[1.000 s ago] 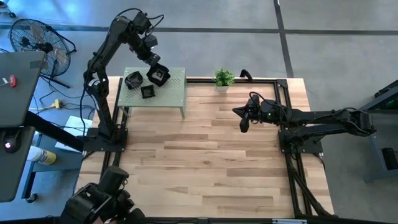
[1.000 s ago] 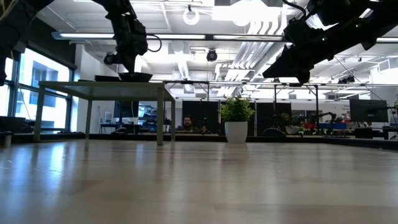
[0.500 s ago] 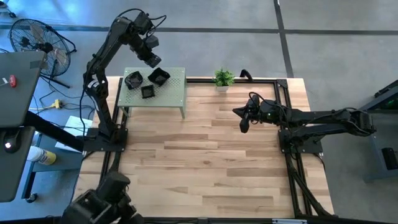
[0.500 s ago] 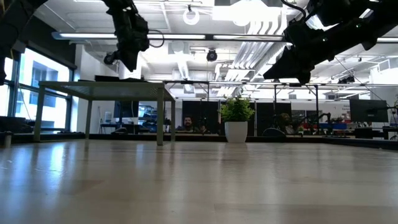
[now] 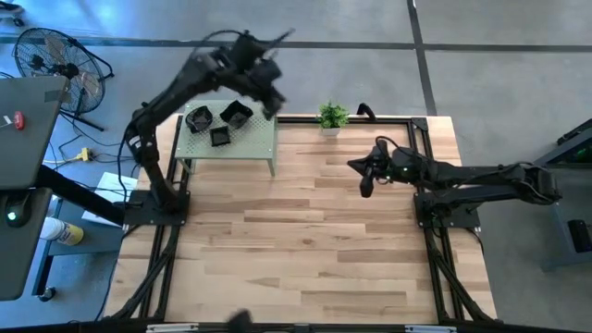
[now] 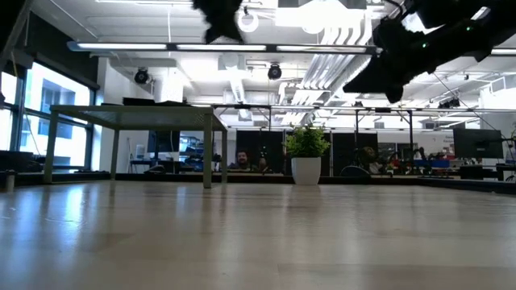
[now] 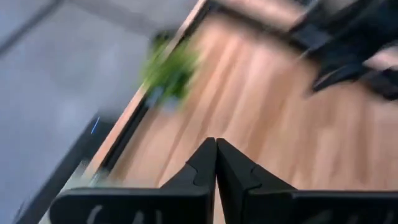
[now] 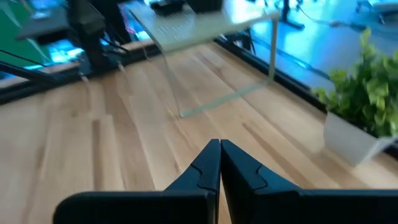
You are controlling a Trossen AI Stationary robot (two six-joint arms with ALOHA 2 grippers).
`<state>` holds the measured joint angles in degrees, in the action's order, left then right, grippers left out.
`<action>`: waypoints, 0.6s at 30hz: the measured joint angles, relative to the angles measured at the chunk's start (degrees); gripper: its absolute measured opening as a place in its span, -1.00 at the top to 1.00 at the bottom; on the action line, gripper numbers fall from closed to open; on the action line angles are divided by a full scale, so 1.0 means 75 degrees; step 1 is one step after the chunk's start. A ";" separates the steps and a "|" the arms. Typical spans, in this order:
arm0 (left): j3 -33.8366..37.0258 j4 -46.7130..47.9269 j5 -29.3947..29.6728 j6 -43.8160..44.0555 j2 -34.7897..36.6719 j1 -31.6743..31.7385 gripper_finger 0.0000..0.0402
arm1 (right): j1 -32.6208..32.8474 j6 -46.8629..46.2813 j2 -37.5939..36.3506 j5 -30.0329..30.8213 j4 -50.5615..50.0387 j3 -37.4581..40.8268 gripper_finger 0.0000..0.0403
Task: Pick & Place Mini shaped plates
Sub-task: Return to Home Position
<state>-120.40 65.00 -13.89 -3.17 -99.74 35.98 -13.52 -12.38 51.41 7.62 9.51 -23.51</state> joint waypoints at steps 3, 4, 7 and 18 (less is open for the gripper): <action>0.0499 -0.1737 0.0139 0.0239 0.0012 -0.0841 0.97 | -0.0003 0.0219 -0.0489 -0.0263 -0.0100 0.0000 0.97; 0.0746 -0.2182 0.0326 0.0296 0.0010 -0.1070 0.98 | 0.0000 0.0285 -0.0681 -0.0326 -0.0195 0.0000 0.97; 0.1517 -0.3216 0.0776 0.0499 -0.0012 -0.1562 0.99 | -0.0003 0.0312 -0.1302 -0.0526 -0.0666 0.0000 0.97; 0.4531 -0.7266 0.1741 0.1634 0.0110 -0.2831 1.00 | 0.0000 0.0262 -0.2957 -0.0959 -0.2404 -0.0003 0.97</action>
<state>-86.42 10.51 -0.84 9.08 -98.92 14.75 -13.52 -10.41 29.24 0.43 -8.52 -23.53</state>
